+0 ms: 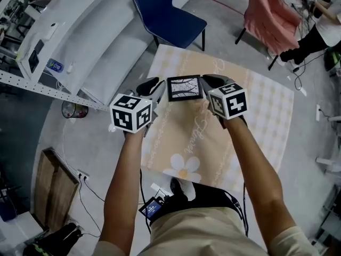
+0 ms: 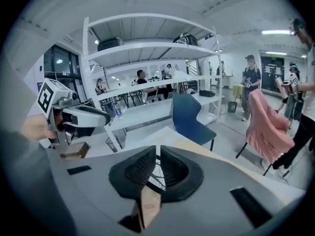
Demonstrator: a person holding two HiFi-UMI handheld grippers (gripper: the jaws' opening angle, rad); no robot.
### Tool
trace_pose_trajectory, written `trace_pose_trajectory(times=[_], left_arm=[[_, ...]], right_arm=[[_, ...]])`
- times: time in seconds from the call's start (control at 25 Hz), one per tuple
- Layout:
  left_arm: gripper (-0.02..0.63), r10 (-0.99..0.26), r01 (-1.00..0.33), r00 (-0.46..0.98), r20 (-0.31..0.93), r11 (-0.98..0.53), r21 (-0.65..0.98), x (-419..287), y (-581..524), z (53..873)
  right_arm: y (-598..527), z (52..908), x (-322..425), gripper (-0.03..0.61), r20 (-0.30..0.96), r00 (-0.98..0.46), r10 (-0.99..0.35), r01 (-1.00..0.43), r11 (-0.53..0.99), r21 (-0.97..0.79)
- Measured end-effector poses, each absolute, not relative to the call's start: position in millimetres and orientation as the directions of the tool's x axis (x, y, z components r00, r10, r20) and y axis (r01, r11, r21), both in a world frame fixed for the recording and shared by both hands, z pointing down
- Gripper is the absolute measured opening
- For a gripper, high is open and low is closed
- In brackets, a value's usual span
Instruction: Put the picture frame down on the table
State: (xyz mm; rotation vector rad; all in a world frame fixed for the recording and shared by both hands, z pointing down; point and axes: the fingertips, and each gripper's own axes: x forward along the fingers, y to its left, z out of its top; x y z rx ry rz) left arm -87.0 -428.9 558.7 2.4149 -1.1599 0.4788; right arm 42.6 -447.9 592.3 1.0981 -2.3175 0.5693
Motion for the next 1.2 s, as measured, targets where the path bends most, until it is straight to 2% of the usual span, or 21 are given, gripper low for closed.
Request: trace_pose_trajectory(times=[0.12,0.24,0.68,0.96,1.2], left_arm=[[0.029,-0.673,-0.78,0.616,0.41,-0.593,0.198,-91.8,-410.1,515.5],[0.009,-0.689,-0.763,0.641,0.339,-0.621,0.181,-98.4,-385.0,470.4],[0.005,-0.688,-0.695,0.719,0.099,-0.714,0.084,-124.9,-268.2,313.7],[0.005,-0.656,-0.656,0.754,0.007,-0.754,0.015,-142.1,-177.1,238.3],[0.005,-0.631,-0.634,0.773,-0.064,-0.771,-0.053,-153.3,-104.7,198.2]], right_arm=[[-430.7,551.3,37.4,0.018,0.556,-0.562,-0.612,-0.791,0.594,-0.146],[-407.2,507.5,28.9,0.006,0.502,-0.593,-0.63,-0.777,0.611,-0.151],[-295.0,330.9,3.6,0.003,0.27,-0.71,-0.651,-0.694,0.712,-0.107],[-200.5,235.8,-7.1,0.003,0.134,-0.753,-0.645,-0.655,0.754,-0.047],[-130.7,189.6,-3.3,0.003,0.064,-0.746,-0.662,-0.663,0.749,0.021]])
